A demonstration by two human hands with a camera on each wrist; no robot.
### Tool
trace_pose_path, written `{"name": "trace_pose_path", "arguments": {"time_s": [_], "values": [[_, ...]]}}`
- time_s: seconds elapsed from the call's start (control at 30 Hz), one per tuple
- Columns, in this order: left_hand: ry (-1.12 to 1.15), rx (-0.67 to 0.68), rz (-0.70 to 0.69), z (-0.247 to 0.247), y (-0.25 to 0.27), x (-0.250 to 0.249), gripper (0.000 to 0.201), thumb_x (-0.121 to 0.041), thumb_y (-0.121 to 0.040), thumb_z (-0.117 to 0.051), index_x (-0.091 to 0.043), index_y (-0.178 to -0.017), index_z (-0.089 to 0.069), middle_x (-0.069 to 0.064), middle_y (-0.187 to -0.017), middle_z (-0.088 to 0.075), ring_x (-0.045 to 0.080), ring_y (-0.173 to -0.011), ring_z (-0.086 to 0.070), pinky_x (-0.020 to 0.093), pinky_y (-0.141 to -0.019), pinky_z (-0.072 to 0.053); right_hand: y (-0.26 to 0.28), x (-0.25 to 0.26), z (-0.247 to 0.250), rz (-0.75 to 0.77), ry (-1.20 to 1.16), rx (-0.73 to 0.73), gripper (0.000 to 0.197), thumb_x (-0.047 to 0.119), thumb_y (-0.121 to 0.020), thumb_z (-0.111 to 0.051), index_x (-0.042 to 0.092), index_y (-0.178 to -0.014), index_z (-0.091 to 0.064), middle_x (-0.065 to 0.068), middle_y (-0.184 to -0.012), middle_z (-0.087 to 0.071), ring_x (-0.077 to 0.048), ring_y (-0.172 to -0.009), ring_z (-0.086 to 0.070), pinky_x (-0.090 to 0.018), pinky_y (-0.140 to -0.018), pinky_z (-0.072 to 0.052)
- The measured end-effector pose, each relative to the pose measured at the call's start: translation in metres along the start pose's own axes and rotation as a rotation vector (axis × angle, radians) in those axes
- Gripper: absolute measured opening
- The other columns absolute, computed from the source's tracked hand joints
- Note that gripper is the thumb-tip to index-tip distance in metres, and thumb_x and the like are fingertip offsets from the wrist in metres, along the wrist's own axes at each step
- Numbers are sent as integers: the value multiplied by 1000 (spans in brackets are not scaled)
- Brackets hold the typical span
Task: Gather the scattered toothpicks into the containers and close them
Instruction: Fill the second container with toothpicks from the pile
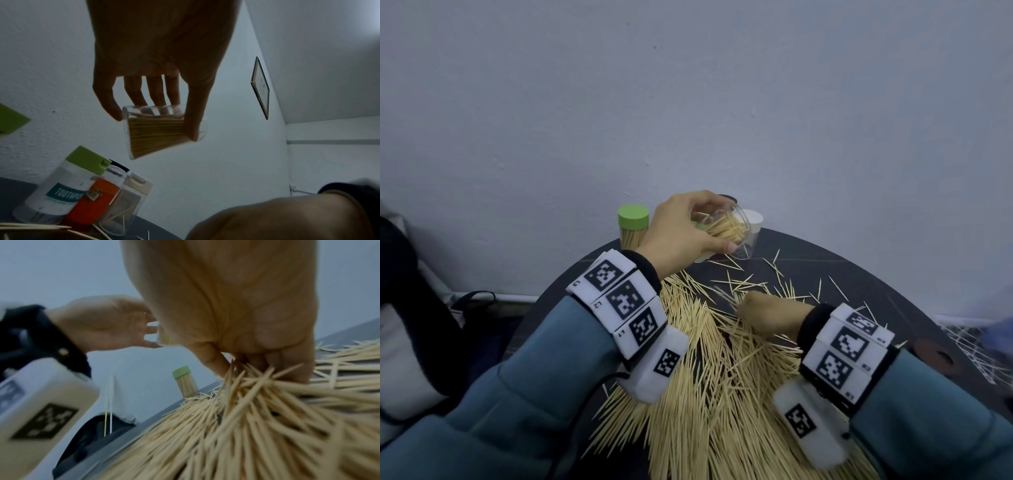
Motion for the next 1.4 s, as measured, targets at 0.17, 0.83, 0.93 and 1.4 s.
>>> {"name": "trace_pose_path", "arguments": {"time_s": [0.17, 0.83, 0.93, 1.4], "values": [[-3, 2, 6, 0, 0, -1, 54, -14, -60, -88, -28, -107, -66, -6, -104, -67, 8, -98, -60, 2, -70, -42, 2, -9, 7, -3, -200, 16, 38, 24, -101, -32, 8, -70, -47, -4, -68, -49, -12, -55, -46, -20, -53, -41], [-1, 28, 3, -2, 3, -2, 55, -11, -62, -86, -23, -112, -66, -9, -102, -63, -7, -84, -53, -4, -63, -39, 0, 8, -2, 45, 142, 33, 27, 14, -100, -35, -1, -115, -52, -16, -120, -55, -22, -97, -50, -24, -71, -39], [-23, 24, 10, -2, 2, -1, 54, -13, -62, -86, -25, -111, -66, -9, -104, -64, 0, -90, -57, -2, -66, -40, -3, -5, 2, 60, -143, 59, 29, 10, -99, -37, -5, -116, -55, -20, -105, -59, -17, -77, -51, -26, -64, -40], [-51, 60, 47, -11, 5, 5, 54, -14, -63, -86, -27, -111, -65, -10, -106, -67, 3, -98, -60, 14, -83, -44, -13, -43, 5, 129, -1475, -74, 22, 3, -101, -22, 12, -86, -35, -2, -62, -35, -12, -52, -34, -22, -49, -36]]}}
Point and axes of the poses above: each hand's wrist, its own y-axis away from the middle knuckle, its own z-axis out of the back of the hand, x = y × z, the point moved 4 cm from there along -y, towards the middle knuckle
